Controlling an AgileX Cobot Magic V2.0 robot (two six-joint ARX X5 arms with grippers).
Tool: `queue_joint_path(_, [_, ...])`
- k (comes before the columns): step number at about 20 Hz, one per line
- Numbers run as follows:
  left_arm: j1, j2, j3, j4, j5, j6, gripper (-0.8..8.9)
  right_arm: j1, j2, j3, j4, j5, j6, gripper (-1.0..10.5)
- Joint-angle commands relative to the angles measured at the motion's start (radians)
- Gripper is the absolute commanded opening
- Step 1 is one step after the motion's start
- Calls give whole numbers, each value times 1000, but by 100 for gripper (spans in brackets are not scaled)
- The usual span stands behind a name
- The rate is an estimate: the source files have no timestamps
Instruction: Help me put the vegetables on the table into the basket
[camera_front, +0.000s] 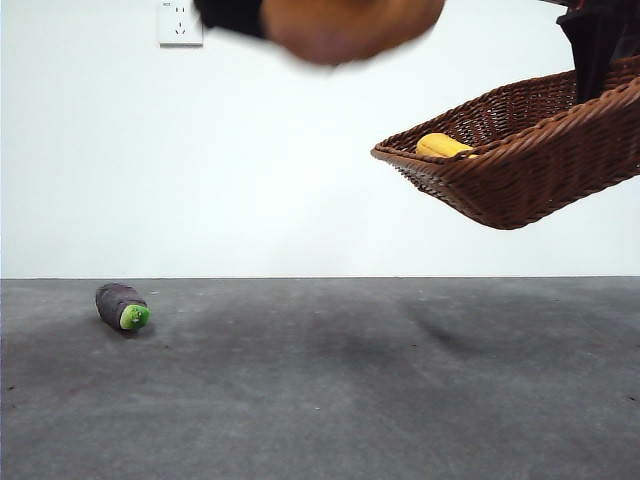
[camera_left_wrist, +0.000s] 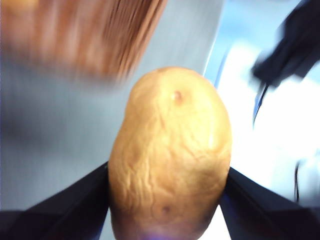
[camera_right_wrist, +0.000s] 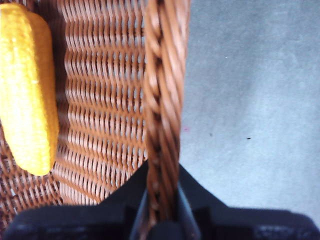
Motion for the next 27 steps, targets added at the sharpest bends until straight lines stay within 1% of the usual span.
queue_joint_path(1, [-20,2,-2,137,5,-42,-8,29,-1,-6,5,-11,26,-16])
queue_joint_path(4, [-32,38,-2,283,-5,-121,-8,82,-1,-6,-7,-37,27,-16])
queue_joint_path(6, [-43,80,-2,301,-84,-154,-8,118,-1,-6,-9,-38,27,-16])
queue_joint_path(7, [-45,104,-2,289,-124,-159,-8,137,-1,-6,-9,-47,27,-16])
queue_joint_path(8, [-49,131,-2,274,-134,-159,-7,152,-1,-6,-9,-58,29,-16])
queue_joint_path(10, [-66,184,-2,269,-126,-151,-6,173,-1,-6,-6,-81,34,-16])
queue_joint_path(13, [-96,232,-2,314,-145,-146,-4,191,-1,-6,-2,-85,35,-16])
queue_joint_path(16, [-119,233,-2,340,-243,-174,13,192,-1,-6,-15,-85,34,-16])
queue_joint_path(17, [-124,233,-2,339,-251,-179,83,192,-1,-6,-17,-85,34,-16])
queue_joint_path(18, [-124,233,-2,339,-251,-182,188,192,-1,-6,-16,-85,34,-16])
queue_joint_path(19, [-124,233,-2,338,-251,-197,342,192,-1,-6,-16,-85,34,-16])
queue_joint_path(20, [-124,233,-2,339,-251,-219,526,192,-1,-6,-16,-85,34,-16])
queue_joint_path(21, [-124,230,-1,339,-250,-232,612,192,-1,-6,-16,-84,34,-16])
queue_joint_path(23, [-118,204,0,339,-259,-235,611,192,-1,-6,-16,-71,34,-16])
queue_joint_path(24, [-109,179,0,340,-261,-235,611,192,-1,-6,-16,-46,35,-16])
queue_joint_path(25, [-103,152,0,339,-285,-235,610,192,-1,-6,-17,-15,34,-16])
queue_joint_path(26, [-97,122,0,330,-327,-235,610,192,-1,-6,-17,12,35,-16])
queue_joint_path(27, [-88,84,0,309,-398,-235,594,192,-1,-6,-17,36,44,-16])
